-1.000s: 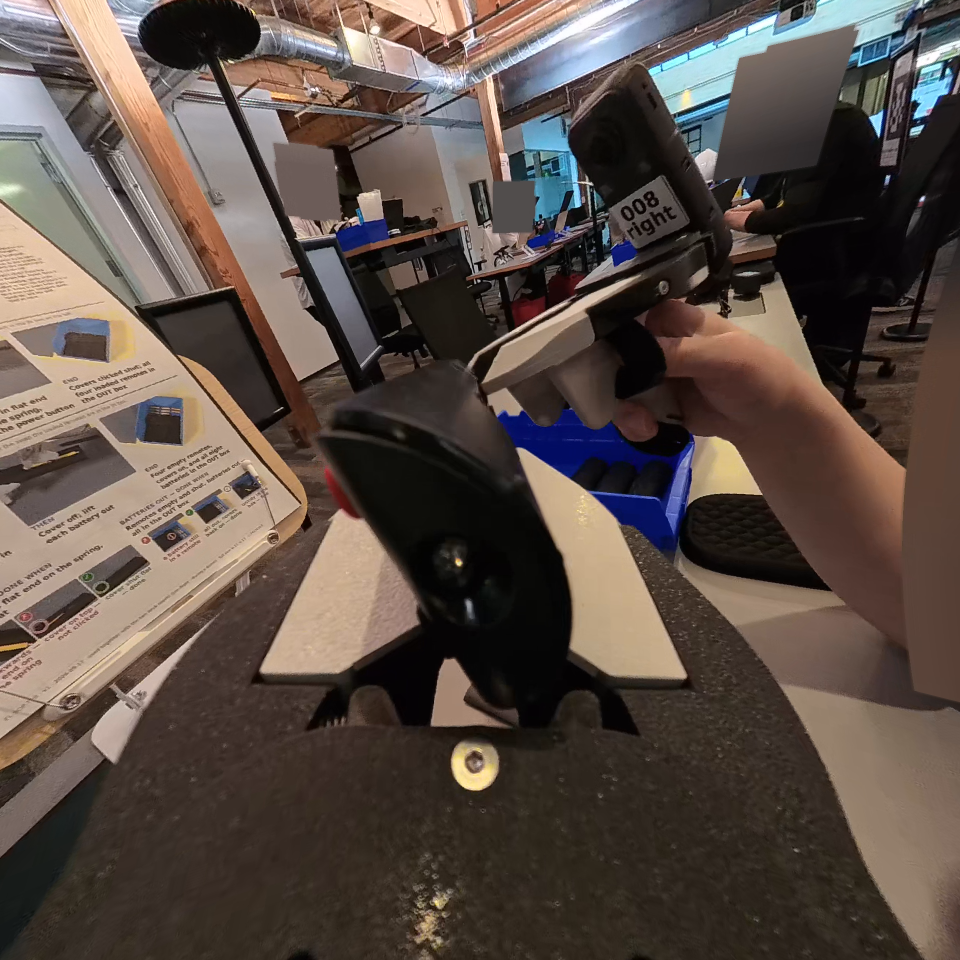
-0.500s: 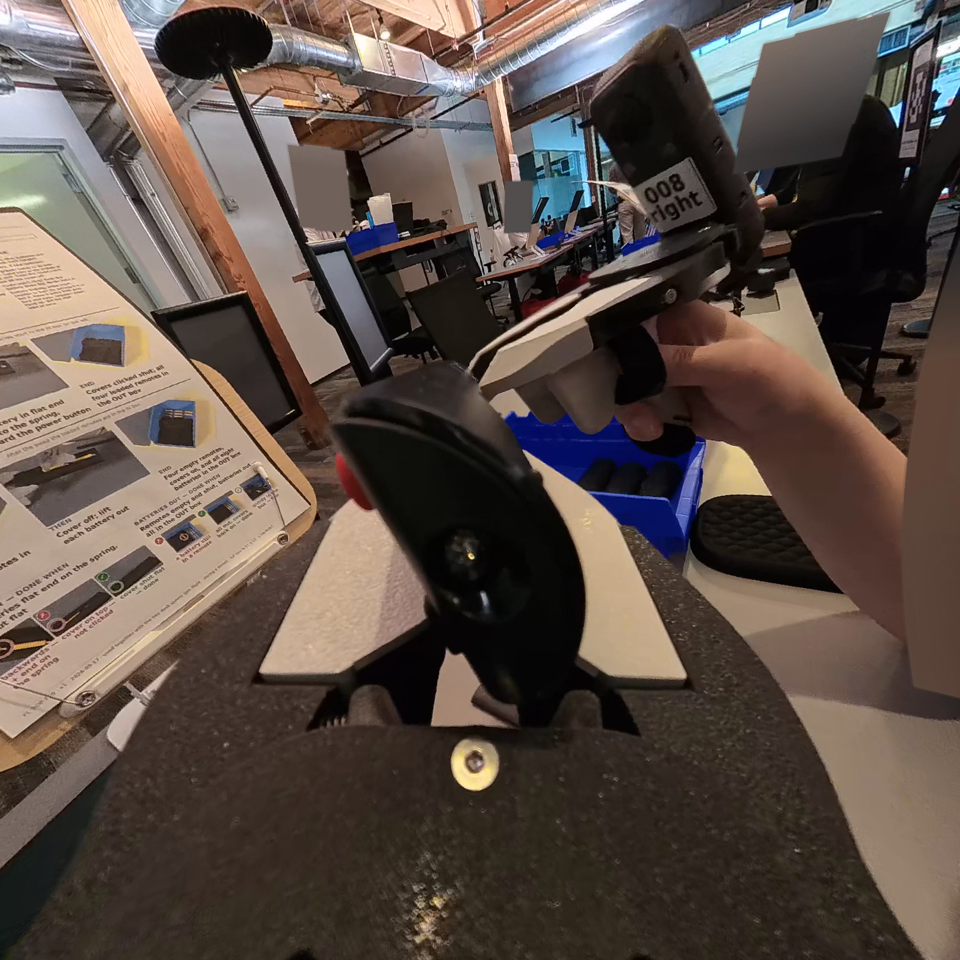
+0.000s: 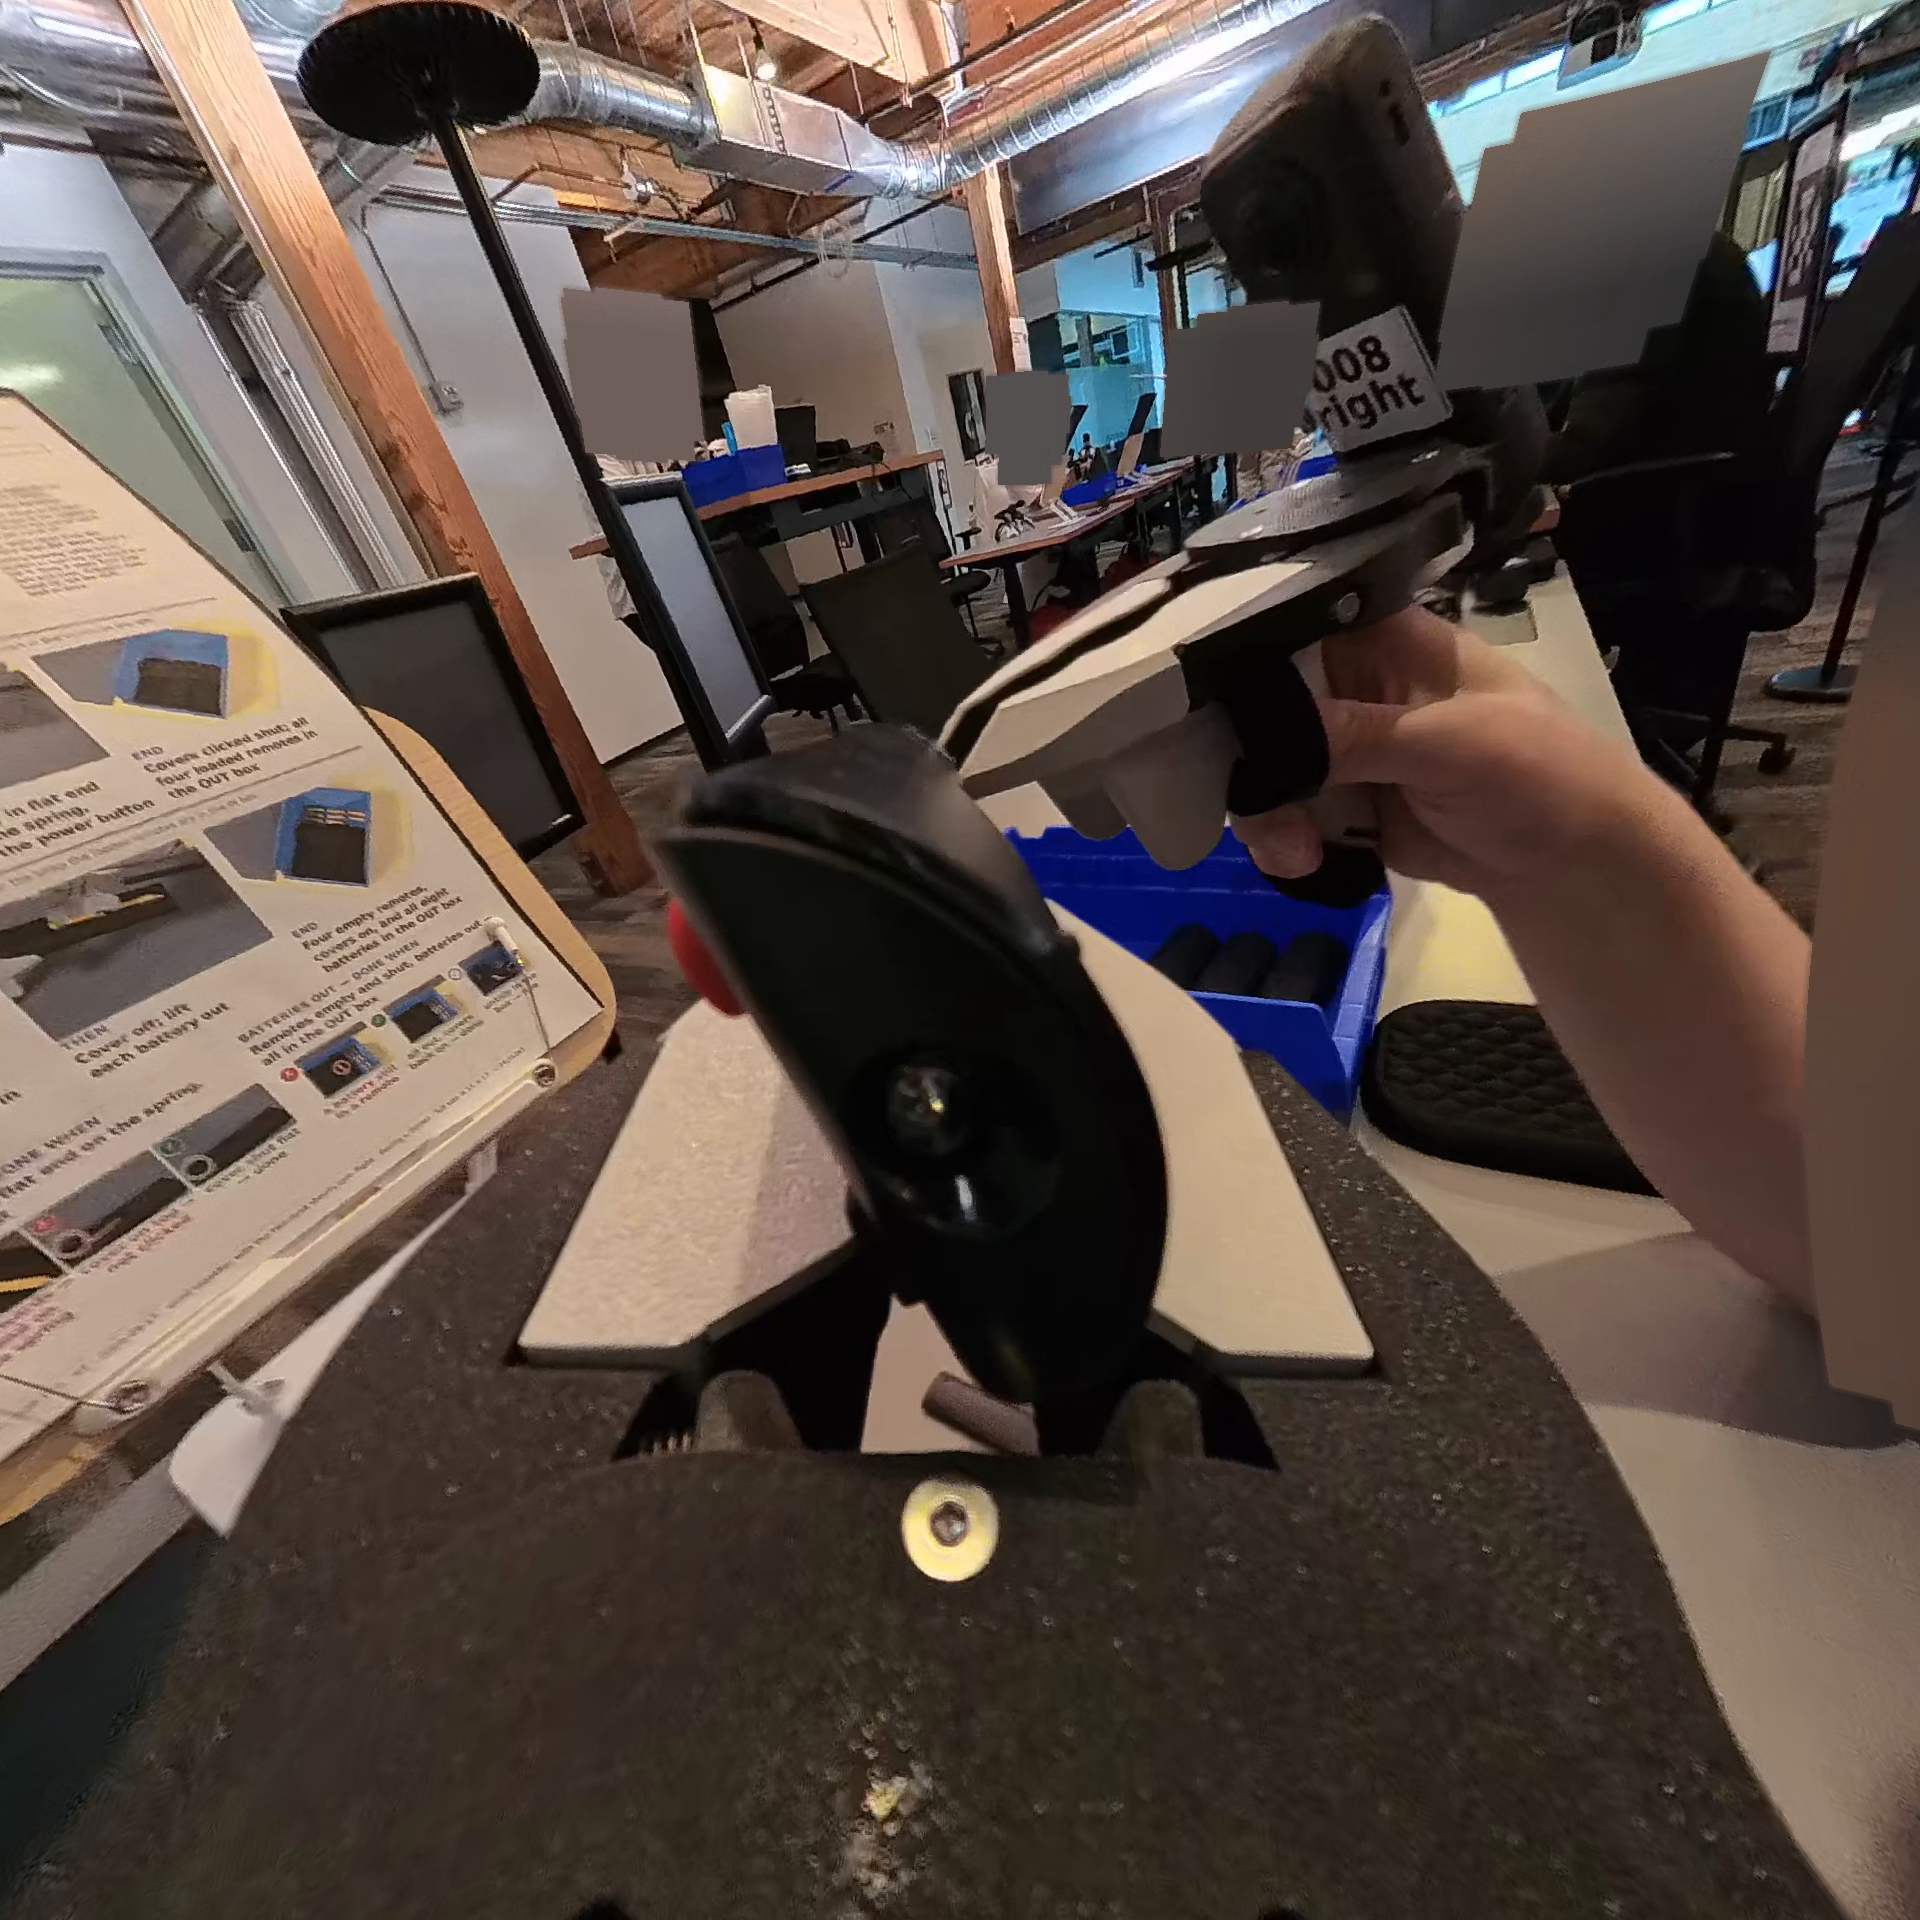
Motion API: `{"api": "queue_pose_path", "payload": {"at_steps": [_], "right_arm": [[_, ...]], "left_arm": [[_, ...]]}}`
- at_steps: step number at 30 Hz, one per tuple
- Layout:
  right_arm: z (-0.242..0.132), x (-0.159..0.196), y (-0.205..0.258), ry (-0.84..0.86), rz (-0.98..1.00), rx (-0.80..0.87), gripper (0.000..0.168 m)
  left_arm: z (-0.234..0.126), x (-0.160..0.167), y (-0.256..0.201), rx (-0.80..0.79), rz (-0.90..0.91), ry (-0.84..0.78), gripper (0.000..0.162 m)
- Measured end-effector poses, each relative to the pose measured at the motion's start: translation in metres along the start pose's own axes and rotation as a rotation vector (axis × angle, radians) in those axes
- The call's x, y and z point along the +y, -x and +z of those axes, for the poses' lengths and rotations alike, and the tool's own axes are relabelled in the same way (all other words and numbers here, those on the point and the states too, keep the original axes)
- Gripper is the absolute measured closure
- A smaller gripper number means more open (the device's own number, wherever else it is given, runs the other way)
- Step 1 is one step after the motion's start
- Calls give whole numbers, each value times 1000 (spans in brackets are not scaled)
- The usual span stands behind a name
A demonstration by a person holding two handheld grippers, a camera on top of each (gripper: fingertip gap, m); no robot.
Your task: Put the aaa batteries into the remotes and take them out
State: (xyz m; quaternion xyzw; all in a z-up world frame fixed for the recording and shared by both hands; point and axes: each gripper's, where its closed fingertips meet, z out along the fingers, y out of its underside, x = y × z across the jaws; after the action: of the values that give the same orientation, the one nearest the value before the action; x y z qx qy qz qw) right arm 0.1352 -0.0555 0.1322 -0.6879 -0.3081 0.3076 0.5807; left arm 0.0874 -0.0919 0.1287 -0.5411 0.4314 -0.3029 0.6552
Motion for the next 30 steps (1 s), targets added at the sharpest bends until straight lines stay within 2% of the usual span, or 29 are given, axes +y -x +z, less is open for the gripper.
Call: {"api": "queue_pose_path", "payload": {"at_steps": [2,4,5,7,10,15,19,30], "right_arm": [[-2,-4,1,-43,28,-18,150],[-2,-6,6,-67,67,-61,148],[-1,-7,10,-74,81,-93,135],[2,-6,12,-75,83,-89,123],[2,-9,9,-95,50,-27,132],[0,-11,10,-110,21,20,132],[4,-7,6,-91,-18,92,131],[-3,-13,9,-131,-47,87,135]], "left_arm": [[0,-2,0,18,-32,-30,67],[0,-3,1,19,-37,-35,66],[0,-2,2,10,-32,-30,74],[0,-1,4,-2,-30,-29,76],[-1,-3,4,11,-51,-44,73],[-2,-5,2,19,-53,-57,71],[1,-2,1,-33,18,-31,81],[0,-8,-3,-33,5,-77,78]]}}
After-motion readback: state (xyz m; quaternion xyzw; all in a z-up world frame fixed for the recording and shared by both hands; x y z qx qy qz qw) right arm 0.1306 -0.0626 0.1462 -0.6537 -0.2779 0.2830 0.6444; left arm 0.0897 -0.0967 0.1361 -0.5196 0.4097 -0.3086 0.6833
